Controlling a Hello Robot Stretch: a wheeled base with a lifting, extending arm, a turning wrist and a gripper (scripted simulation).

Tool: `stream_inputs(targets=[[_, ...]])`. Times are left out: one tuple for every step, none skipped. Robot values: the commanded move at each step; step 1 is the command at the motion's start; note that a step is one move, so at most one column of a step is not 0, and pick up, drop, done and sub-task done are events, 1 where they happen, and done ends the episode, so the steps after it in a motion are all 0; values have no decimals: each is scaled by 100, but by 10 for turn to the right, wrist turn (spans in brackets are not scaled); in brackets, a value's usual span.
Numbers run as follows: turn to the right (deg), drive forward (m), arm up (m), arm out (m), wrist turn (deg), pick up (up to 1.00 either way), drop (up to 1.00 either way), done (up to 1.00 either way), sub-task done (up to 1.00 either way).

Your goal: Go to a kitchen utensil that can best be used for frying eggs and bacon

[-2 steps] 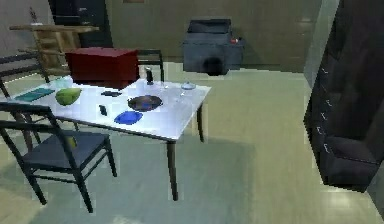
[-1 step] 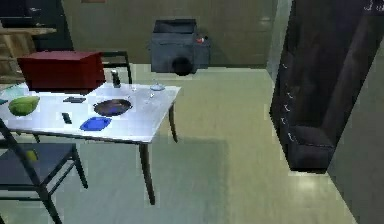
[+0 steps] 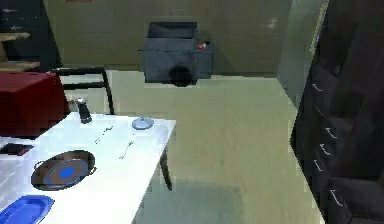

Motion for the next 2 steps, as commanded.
stream_inputs(targets=[[-360,0,0,0,0,0,0,0,0],[0,0,0,0,0,0,0,100,0]])
